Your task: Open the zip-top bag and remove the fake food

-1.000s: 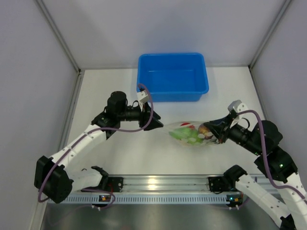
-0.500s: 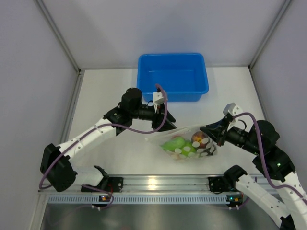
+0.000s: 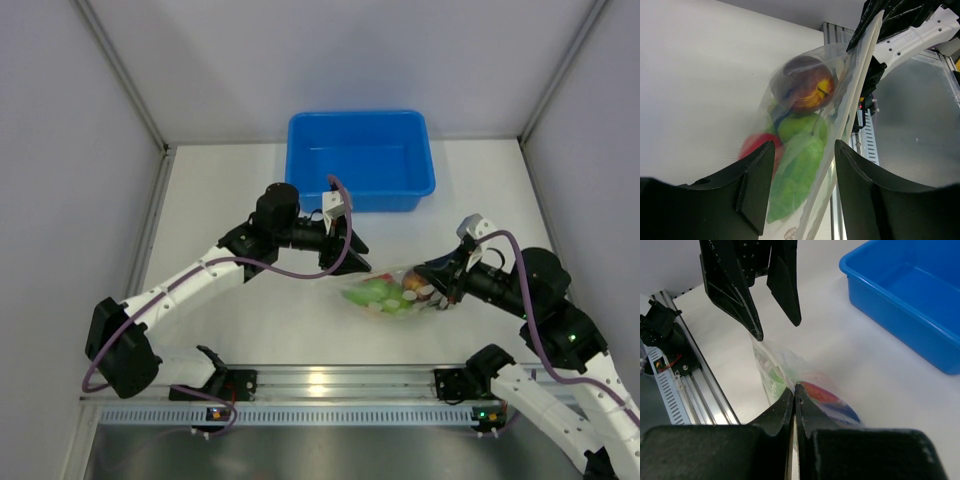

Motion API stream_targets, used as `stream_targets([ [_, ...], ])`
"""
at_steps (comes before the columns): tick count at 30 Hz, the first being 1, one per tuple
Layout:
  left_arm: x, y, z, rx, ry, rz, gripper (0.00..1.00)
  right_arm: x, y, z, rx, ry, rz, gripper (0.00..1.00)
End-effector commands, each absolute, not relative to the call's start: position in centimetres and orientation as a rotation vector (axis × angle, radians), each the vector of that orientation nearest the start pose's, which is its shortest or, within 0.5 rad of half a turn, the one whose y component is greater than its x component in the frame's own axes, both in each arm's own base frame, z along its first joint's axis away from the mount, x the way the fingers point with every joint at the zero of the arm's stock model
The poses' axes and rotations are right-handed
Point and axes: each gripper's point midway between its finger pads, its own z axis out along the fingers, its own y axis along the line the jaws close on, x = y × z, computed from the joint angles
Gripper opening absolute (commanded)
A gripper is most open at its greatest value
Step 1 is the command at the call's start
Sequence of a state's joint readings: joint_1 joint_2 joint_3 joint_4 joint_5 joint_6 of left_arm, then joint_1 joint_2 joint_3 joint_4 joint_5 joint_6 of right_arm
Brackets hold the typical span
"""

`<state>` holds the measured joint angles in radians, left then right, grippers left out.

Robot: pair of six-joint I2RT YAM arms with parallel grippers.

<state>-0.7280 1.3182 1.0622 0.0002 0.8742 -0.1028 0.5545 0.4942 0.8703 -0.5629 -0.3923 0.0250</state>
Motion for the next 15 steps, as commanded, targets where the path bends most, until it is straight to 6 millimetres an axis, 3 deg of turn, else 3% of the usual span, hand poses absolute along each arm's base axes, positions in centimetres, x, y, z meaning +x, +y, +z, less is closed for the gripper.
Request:
stream_targets([
  [1, 18.3, -35.2, 31.0, 1.225, 1.400, -1.354, 0.56, 15.4, 17.6, 33.0, -0.747, 1.518, 0.750, 0.00],
  [10, 18.1, -35.0, 29.9, 1.223, 1.425, -1.348, 0.53, 15.3, 17.6, 33.3, -0.747, 1.501, 0.750, 0.00],
  [15, 18.1, -34.8, 29.3, 1.217, 1.442, -1.341, 0.62, 15.7, 17.5, 33.4, -0.731, 1.500, 0.735, 0.00],
])
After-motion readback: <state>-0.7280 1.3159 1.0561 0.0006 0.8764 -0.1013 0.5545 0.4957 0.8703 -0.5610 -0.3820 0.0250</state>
